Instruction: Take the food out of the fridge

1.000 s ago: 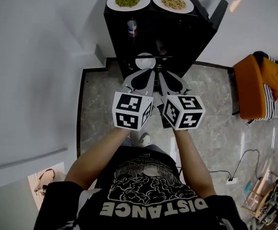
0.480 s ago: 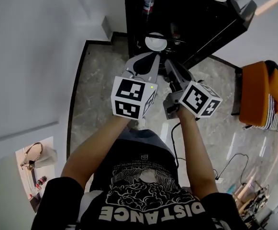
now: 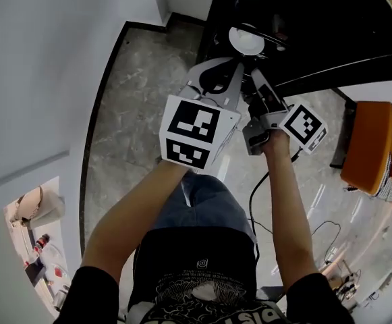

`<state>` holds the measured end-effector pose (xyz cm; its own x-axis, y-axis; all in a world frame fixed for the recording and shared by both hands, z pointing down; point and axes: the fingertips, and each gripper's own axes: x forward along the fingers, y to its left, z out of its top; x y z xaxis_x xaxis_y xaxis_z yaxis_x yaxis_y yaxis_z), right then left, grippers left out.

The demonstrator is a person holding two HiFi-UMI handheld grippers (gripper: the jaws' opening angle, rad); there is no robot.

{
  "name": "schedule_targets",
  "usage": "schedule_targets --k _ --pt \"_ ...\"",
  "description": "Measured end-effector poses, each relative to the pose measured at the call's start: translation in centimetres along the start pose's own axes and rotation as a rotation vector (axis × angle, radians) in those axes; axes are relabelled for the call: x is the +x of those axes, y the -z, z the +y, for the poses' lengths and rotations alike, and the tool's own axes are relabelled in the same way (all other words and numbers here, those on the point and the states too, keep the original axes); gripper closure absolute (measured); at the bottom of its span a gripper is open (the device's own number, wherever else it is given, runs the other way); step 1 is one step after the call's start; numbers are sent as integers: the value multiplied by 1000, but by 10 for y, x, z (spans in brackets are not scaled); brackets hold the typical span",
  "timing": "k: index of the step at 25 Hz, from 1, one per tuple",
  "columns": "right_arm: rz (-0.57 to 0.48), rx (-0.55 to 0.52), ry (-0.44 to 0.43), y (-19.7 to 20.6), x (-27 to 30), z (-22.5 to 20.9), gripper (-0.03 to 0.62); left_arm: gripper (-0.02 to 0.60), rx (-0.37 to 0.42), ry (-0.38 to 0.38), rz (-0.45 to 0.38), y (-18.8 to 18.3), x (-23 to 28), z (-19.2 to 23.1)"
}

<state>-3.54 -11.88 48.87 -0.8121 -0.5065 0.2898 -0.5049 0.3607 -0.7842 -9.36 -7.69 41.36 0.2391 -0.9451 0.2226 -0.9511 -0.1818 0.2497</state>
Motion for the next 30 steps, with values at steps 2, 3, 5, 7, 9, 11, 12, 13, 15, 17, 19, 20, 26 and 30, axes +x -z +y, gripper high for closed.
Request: schedule_targets --k 2,3,5,7,9,11,12,13,15,17,19,20,26,30 --pt "-11 27 -5 9 16 -22 560 578 2 2 -8 15 6 11" --pt "-19 40 -6 13 24 -34 557 578 4 3 -11 23 10 16" --pt "-37 70 -2 22 40 -60 538 578 8 5 -11 40 19 27" --pt "-63 117 -3 29 56 -86 523 578 16 10 -3 58 29 37" --pt "-87 167 0 34 70 -114 512 578 20 20 5 74 41 42" --pt "-108 207 7 37 82 -142 497 578 24 32 9 89 54 47" --pt "-120 225 9 37 89 -155 488 578 27 38 10 96 62 48" --pt "-132 245 8 37 96 -167 479 578 31 45 12 102 70 50" --pt "-159 294 0 35 110 -190 465 578 41 62 15 112 85 51" --pt "-188 351 -10 30 125 -212 451 578 54 81 12 119 100 52" --pt "-212 397 -14 26 141 -232 434 578 69 97 8 124 113 54" --pt "-219 415 -12 24 147 -241 428 578 77 102 7 127 118 56" --pt "-234 516 -6 26 174 -273 424 578 101 105 12 140 133 69" --pt "-247 585 -34 24 183 -279 460 578 109 102 29 146 139 76"
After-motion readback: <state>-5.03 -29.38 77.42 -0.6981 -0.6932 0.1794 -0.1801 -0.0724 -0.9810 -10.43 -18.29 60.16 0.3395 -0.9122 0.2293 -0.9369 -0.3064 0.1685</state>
